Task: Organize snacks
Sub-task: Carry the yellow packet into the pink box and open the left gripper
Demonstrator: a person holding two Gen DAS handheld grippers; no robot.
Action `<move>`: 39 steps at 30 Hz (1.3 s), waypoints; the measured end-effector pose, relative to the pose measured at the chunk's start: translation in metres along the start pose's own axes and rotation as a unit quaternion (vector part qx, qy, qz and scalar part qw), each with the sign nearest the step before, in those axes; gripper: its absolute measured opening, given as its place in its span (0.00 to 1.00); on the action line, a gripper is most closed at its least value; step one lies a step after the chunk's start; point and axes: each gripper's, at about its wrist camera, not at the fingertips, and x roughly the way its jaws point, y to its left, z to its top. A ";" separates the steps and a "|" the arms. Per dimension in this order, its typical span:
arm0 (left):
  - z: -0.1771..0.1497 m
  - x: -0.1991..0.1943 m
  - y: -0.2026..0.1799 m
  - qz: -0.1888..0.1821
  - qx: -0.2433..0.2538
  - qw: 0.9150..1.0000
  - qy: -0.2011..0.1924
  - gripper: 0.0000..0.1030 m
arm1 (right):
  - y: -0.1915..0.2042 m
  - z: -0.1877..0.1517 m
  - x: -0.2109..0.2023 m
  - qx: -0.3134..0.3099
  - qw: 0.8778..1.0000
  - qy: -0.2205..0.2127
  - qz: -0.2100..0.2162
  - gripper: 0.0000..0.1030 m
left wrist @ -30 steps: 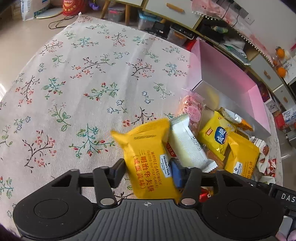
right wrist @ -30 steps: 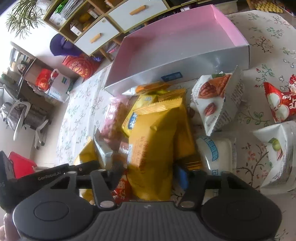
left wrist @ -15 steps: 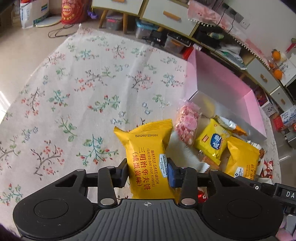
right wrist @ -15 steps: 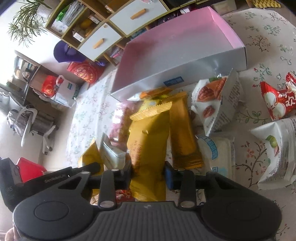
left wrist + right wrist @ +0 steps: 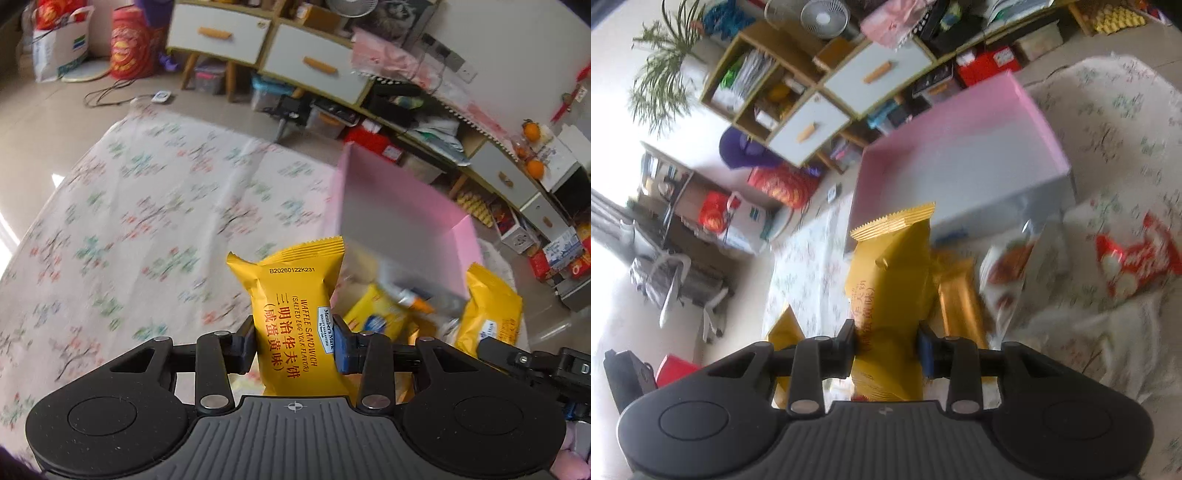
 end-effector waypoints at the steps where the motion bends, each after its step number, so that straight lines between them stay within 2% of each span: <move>1: 0.005 0.001 -0.007 -0.005 0.005 1.000 -0.004 0.36 | -0.001 0.006 0.000 0.006 1.000 -0.004 -0.001 0.18; 7: 0.037 0.027 -0.044 -0.027 0.018 0.999 -0.020 0.36 | -0.010 0.041 0.004 0.023 0.999 -0.048 -0.005 0.18; 12: 0.058 0.064 -0.061 -0.021 0.015 0.999 -0.027 0.36 | -0.035 0.055 0.005 0.026 0.995 -0.099 -0.015 0.18; 16: 0.070 0.092 -0.073 -0.017 0.026 0.999 -0.043 0.36 | -0.058 0.062 0.014 0.045 0.993 -0.107 -0.023 0.18; 21: 0.071 0.116 -0.087 -0.004 0.056 0.997 -0.061 0.36 | -0.066 0.071 0.020 0.034 0.991 -0.126 -0.019 0.18; 30: 0.050 0.132 -0.090 0.028 0.110 0.992 -0.046 0.36 | -0.069 0.069 0.039 -0.012 0.992 -0.118 -0.044 0.18; 39: 0.033 0.117 -0.065 0.046 0.117 0.991 -0.035 0.36 | -0.054 0.063 0.049 -0.040 0.995 -0.076 -0.042 0.19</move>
